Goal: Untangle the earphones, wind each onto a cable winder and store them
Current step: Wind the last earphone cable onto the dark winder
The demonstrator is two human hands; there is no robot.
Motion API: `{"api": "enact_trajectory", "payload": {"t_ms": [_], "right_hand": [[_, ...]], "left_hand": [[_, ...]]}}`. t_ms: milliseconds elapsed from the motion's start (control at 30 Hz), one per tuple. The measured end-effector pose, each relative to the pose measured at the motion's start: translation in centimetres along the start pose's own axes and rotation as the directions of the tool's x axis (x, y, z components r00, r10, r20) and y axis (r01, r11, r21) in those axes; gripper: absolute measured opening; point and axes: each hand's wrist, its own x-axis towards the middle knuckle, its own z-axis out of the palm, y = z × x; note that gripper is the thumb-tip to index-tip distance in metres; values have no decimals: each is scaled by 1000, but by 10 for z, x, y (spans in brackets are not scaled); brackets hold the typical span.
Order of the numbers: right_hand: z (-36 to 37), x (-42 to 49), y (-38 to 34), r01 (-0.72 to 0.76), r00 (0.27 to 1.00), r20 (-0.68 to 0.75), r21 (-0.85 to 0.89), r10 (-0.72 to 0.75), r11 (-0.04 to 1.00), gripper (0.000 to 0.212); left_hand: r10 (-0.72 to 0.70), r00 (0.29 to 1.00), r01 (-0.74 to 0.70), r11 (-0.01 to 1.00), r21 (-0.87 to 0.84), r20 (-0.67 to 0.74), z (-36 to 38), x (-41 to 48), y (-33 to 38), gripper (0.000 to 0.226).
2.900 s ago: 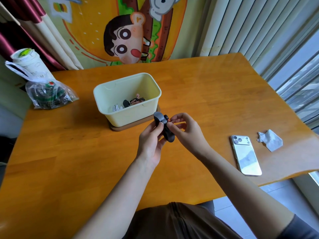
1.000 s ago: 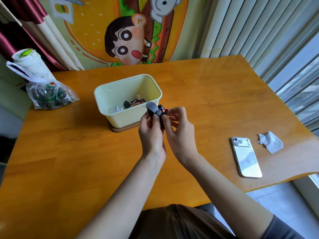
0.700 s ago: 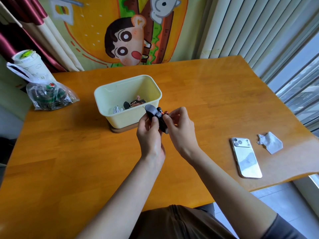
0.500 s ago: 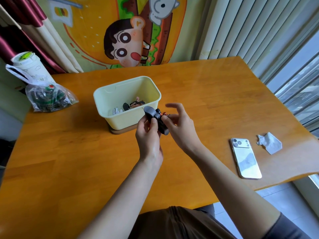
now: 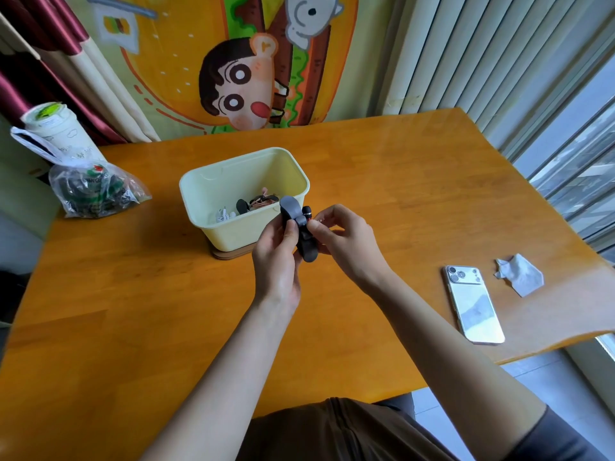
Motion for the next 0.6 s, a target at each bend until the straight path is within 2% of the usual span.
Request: {"api": "enact_trajectory", "payload": {"t_ms": [233, 367, 433, 500, 600], "right_hand": [[1, 2, 2, -124, 990, 79, 70, 118, 990, 13], [7, -6, 2, 4, 1000, 0, -156, -4, 988, 10], [6, -8, 2, 45, 999, -22, -172, -49, 984, 8], [0, -3, 2, -5, 1000, -8, -122, 4, 993, 8], [-12, 3, 3, -111, 989, 95, -51, 115, 993, 15]], "left_hand": [[65, 998, -65, 998, 19, 0, -1, -2, -9, 25], [90, 993, -85, 994, 70, -81, 2, 0, -13, 25], [103, 991, -94, 990, 104, -88, 2, 2, -14, 25], [119, 992, -111, 984, 142, -49, -1, 5, -12, 25], [132, 991, -132, 977, 169, 10, -5, 7, -12, 26]]}}
